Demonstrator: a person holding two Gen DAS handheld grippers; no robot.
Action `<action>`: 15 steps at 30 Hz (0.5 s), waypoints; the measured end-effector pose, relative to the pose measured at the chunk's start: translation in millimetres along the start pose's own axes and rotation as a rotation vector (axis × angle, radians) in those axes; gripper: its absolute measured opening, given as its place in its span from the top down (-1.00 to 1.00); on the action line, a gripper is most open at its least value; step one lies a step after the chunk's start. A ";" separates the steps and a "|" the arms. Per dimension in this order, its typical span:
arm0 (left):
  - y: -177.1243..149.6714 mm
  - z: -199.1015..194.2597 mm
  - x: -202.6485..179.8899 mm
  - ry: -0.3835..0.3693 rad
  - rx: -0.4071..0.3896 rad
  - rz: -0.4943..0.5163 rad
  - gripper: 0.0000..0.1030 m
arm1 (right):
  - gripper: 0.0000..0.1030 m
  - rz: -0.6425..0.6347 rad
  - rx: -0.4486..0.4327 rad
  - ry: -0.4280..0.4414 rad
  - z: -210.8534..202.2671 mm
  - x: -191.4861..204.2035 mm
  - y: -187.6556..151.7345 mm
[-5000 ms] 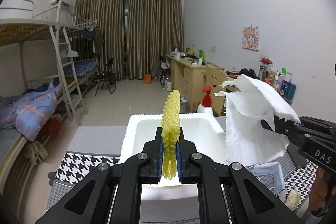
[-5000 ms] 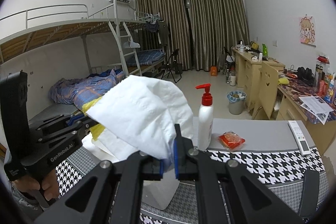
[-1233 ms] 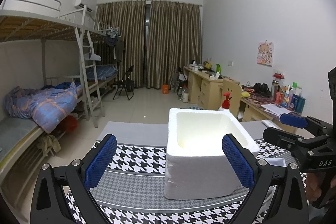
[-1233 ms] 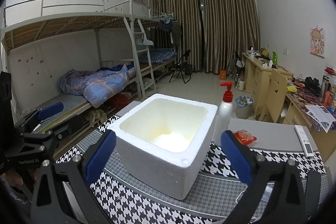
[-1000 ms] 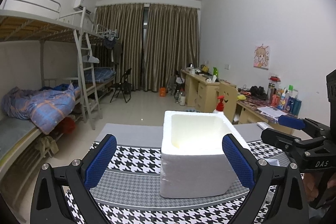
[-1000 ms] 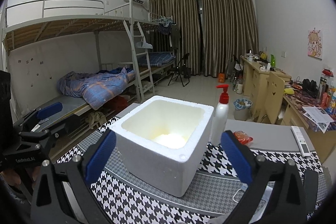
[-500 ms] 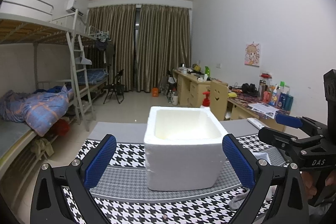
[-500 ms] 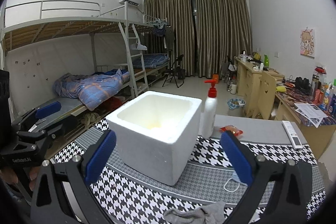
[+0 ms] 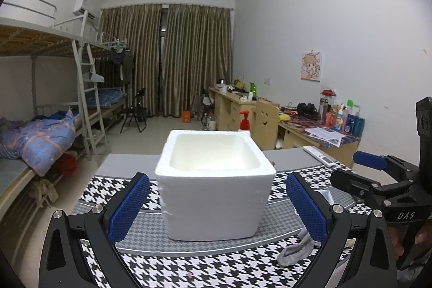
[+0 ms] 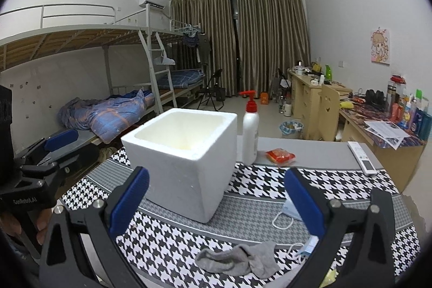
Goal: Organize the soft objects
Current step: 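Move both grippers back from the box toward the grey sock on the table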
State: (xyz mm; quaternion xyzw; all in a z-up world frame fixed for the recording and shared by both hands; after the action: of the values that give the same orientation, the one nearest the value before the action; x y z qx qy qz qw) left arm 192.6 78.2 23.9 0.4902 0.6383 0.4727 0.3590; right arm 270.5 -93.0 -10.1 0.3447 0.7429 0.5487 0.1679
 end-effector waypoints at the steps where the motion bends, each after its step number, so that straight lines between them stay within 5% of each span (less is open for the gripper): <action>1: -1.9 -0.2 -2.8 -0.010 0.003 0.001 -0.97 | -0.97 0.002 0.000 -0.010 -2.3 -2.6 -2.0; 15: -23.3 3.6 -37.0 -0.094 0.044 0.021 -0.97 | -0.97 0.039 -0.007 -0.108 -26.5 -29.6 -22.6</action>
State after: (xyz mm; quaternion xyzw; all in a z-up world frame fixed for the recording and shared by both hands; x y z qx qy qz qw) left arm 199.0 41.8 0.4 0.5264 0.6257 0.4388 0.3725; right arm 267.4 -135.8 -25.9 0.3876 0.7240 0.5350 0.1984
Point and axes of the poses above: each gripper's, at about its wrist camera, not at the fingertips, and z roughly the way its jaws point, x to its left, y to its top, the point moved 9 cm from there along z, roughly the way its jaws point, and after that the axes turned 15 degrees about y, right-handed, at the moved point
